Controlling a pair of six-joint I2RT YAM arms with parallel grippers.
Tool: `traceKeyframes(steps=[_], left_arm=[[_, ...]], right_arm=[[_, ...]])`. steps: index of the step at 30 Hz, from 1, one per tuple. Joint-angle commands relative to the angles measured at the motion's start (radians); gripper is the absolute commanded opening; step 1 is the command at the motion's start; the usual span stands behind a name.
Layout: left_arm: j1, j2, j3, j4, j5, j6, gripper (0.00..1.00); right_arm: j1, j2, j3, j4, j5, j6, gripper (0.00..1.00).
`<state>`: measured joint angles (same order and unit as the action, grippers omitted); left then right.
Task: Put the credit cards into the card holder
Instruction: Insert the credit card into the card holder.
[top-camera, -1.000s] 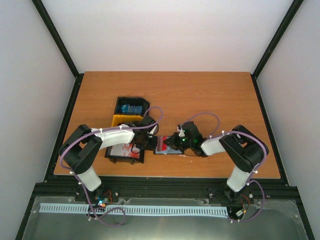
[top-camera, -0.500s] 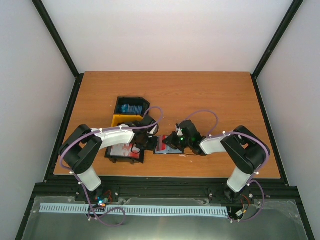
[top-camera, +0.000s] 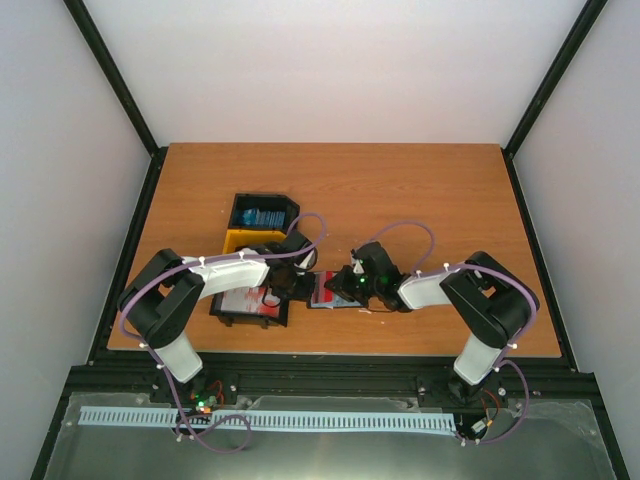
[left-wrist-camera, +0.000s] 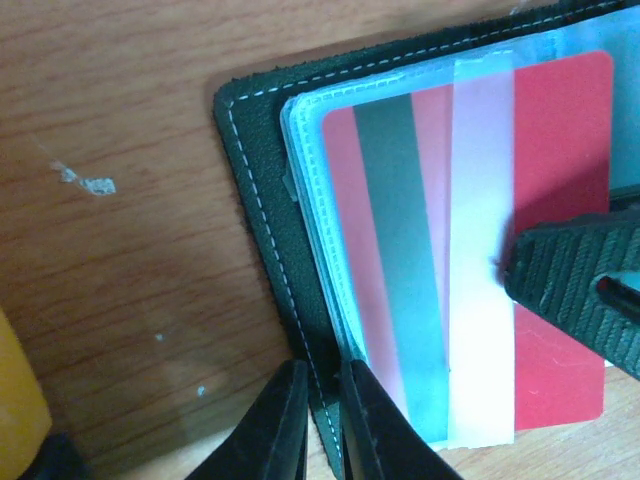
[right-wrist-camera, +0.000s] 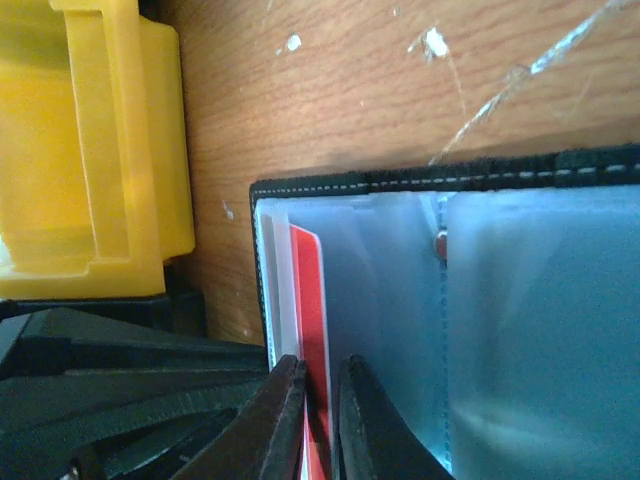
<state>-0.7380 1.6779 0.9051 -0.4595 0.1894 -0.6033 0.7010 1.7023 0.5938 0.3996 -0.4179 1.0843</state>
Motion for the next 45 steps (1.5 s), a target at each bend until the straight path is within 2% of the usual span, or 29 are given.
traceKeyframes(steps=[1,8,14,17,23,26,31,38,45], left_arm=[[-0.011,-0.018,0.005,-0.001,-0.03,-0.006,0.12],[-0.011,-0.047,0.02,-0.026,-0.097,-0.027,0.12],[0.0,-0.102,0.018,-0.005,-0.068,-0.057,0.16],[0.026,-0.162,-0.008,0.041,-0.006,-0.066,0.21],[0.115,-0.286,-0.131,0.233,0.227,-0.048,0.45],[0.124,-0.31,-0.158,0.289,0.347,-0.007,0.57],[0.126,-0.327,-0.187,0.371,0.432,0.019,0.69],[0.151,-0.299,-0.208,0.388,0.469,-0.039,0.7],[0.157,-0.287,-0.202,0.323,0.367,-0.079,0.68]], right_arm=[[0.018,-0.012,0.002,-0.05,0.026,-0.007,0.12],[0.018,-0.048,-0.005,-0.062,-0.014,-0.03,0.17],[0.018,-0.037,-0.015,-0.01,-0.039,-0.008,0.03],[0.018,-0.05,-0.028,0.01,-0.031,-0.004,0.03],[0.016,-0.075,-0.068,0.085,-0.033,0.0,0.03],[0.013,-0.084,-0.084,0.126,-0.039,0.0,0.03],[-0.002,-0.091,-0.114,0.22,-0.06,0.007,0.03],[-0.013,-0.053,-0.103,0.281,-0.114,0.008,0.03],[-0.014,-0.006,-0.017,0.101,-0.121,-0.065,0.03]])
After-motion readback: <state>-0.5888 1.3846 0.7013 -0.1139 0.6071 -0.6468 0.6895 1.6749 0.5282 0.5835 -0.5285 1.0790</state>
